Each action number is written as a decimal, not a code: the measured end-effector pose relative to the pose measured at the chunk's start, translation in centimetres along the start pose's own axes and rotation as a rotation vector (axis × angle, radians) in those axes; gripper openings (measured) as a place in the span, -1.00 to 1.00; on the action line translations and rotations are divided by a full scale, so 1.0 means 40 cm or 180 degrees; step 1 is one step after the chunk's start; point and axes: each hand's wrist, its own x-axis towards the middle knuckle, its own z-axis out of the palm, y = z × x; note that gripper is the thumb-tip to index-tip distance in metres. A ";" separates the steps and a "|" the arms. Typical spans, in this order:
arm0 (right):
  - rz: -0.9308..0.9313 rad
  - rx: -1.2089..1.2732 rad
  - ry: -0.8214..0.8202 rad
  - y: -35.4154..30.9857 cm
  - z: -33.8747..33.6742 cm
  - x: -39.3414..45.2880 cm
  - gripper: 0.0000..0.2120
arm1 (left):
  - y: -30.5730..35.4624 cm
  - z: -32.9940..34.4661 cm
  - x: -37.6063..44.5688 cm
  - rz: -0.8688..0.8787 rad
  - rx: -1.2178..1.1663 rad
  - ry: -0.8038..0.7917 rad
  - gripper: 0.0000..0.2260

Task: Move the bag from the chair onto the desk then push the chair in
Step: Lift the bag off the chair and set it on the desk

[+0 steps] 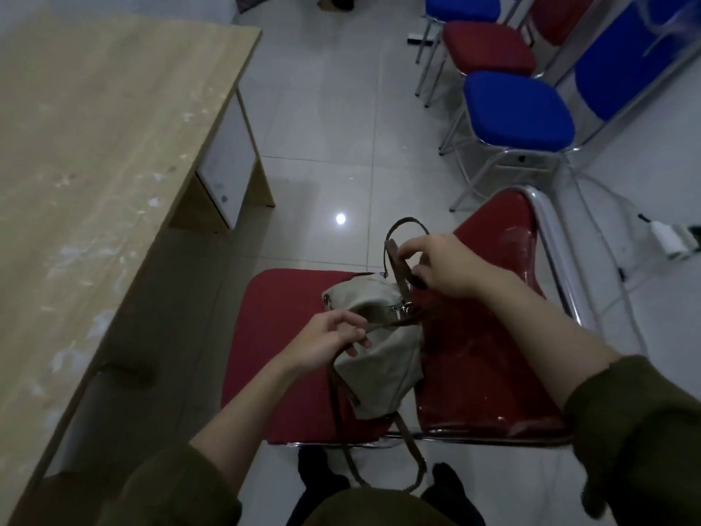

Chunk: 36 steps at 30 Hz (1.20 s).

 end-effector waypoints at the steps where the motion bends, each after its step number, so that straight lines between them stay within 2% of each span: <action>1: 0.0108 0.0162 0.0086 -0.006 0.019 -0.012 -0.70 | -0.006 0.002 0.012 -0.0039 0.0030 -0.0089 -0.78; 4: 0.0358 0.0535 0.0293 -0.004 0.093 -0.046 -0.67 | -0.018 0.018 0.048 -0.0095 0.0247 -0.0324 -0.78; 7: 0.0525 0.0754 0.0454 0.012 0.173 -0.076 -0.64 | -0.019 0.041 0.095 -0.0011 0.0437 -0.0327 -0.78; 9: 0.0709 0.0859 0.0613 0.018 0.222 -0.094 -0.58 | -0.027 0.054 0.135 0.0251 0.0581 -0.0160 -0.71; 12: 0.0959 0.0903 0.0793 0.019 0.286 -0.111 -0.48 | -0.053 0.056 0.199 0.0707 0.1219 0.0174 -0.58; 14: 0.1020 0.0989 0.0920 0.023 0.320 -0.113 -0.45 | -0.069 0.053 0.234 0.0749 0.1692 0.0251 -0.52; 17: 0.1110 0.1109 0.1026 0.029 0.352 -0.111 -0.41 | -0.096 0.037 0.268 0.0667 0.2491 0.0662 -0.64; 20: 0.1093 0.1238 0.1054 0.027 0.365 -0.102 -0.41 | -0.102 0.003 0.272 0.0723 0.2403 0.1030 -0.80; 25: 0.0946 0.1221 0.0859 0.002 0.380 -0.059 -0.42 | -0.123 -0.093 0.226 0.0721 0.2477 0.1396 -0.77; 30: 0.0864 0.1066 0.0888 -0.034 0.392 0.003 -0.41 | -0.166 -0.181 0.137 0.0527 0.2022 0.1816 -0.79; 36: 0.0714 0.0955 0.1005 -0.102 0.429 0.028 -0.64 | -0.190 -0.238 0.032 0.0176 0.1577 0.2479 -0.81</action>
